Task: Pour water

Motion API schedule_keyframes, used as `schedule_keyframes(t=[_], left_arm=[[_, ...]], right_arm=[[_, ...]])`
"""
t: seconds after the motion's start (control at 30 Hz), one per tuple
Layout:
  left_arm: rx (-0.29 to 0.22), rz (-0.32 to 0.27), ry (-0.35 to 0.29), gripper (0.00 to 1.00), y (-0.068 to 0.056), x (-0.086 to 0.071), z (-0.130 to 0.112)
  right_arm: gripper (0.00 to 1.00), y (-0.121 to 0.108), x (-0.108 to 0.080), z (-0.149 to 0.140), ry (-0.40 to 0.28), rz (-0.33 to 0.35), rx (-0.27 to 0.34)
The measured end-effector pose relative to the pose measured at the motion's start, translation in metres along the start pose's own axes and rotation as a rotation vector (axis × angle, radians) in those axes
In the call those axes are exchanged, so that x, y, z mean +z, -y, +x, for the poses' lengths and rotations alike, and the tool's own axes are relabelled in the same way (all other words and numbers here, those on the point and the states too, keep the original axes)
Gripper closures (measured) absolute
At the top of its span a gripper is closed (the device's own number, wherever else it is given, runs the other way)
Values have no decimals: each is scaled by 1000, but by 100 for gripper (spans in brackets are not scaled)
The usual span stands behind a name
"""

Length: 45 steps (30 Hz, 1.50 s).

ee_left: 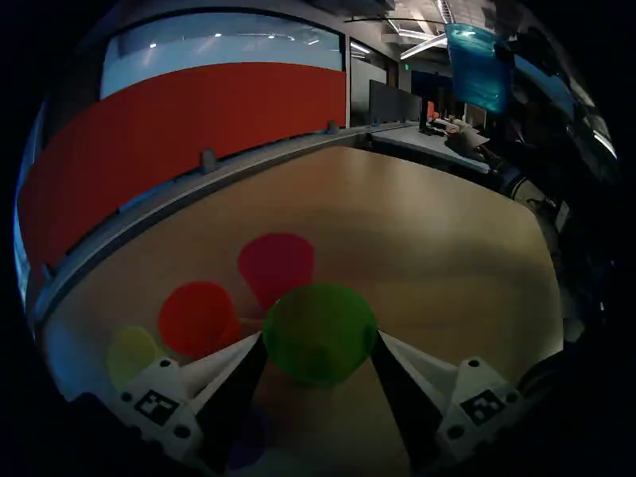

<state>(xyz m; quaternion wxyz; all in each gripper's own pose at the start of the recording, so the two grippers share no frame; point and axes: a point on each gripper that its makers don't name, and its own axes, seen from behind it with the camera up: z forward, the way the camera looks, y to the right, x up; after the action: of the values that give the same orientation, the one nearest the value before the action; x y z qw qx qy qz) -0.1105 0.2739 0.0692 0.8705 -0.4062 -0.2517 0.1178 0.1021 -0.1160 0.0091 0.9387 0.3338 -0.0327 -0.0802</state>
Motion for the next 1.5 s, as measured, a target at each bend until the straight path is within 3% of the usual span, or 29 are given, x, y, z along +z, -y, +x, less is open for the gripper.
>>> schedule_keyframes(t=[0.4,0.6,1.1,1.5], left_arm=[[-3,19,-78,13,0,-28,18],[0,18,-166,13,-4,-47,41],[-64,41,-366,13,13,-99,91],[-48,65,-445,12,19,-125,106]], right_arm=[[9,-1,-1,0,1,-7,-1],[9,0,-1,2,0,-8,2],[9,-2,-1,1,-2,-16,3],[9,0,-2,4,-11,-14,6]])
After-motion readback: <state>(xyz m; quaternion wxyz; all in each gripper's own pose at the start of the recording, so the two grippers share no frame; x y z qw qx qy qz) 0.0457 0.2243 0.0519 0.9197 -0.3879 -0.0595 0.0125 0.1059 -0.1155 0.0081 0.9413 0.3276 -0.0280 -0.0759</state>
